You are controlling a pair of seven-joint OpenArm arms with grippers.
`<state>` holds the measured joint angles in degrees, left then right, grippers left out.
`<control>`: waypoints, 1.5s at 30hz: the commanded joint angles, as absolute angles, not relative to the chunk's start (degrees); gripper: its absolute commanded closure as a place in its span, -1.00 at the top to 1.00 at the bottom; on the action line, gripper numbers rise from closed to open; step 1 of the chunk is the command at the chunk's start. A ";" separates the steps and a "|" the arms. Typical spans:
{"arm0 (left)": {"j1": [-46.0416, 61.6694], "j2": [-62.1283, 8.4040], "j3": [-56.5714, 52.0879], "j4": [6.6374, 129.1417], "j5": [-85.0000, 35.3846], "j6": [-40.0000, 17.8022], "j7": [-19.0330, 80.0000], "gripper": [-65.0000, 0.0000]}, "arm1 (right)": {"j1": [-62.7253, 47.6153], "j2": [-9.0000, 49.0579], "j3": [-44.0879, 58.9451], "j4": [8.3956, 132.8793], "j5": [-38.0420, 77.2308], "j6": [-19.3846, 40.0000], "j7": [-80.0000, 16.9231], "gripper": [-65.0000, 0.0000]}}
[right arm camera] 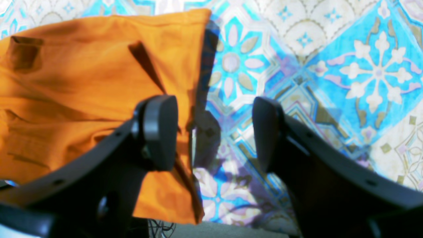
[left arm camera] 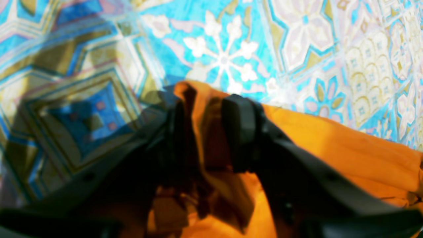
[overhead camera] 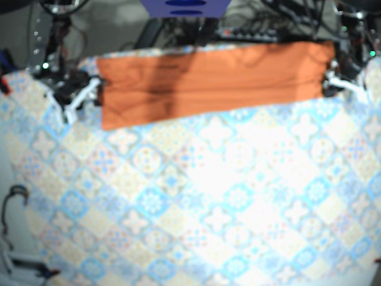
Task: Fold the T-shirt properly
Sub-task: 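Lower the folded hem onto the shirt and open both grippers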
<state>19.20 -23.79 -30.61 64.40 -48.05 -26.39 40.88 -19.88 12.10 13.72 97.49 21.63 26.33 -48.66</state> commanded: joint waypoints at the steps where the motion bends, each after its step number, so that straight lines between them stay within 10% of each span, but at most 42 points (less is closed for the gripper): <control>1: 19.56 -24.75 -30.99 64.66 -46.73 -25.10 41.45 -0.26 | -19.56 12.79 14.02 98.51 22.37 26.33 -47.43 0.08; 13: 20.26 -26.33 -32.31 64.75 -46.81 -25.10 41.89 0.08 | -19.56 12.79 14.02 98.24 22.37 26.33 -47.16 0.08; 45: 30.20 -29.14 -39.25 81.10 -58.42 -27.74 50.33 0.09 | -23.60 12.44 14.81 105.27 22.37 26.24 -44.00 0.08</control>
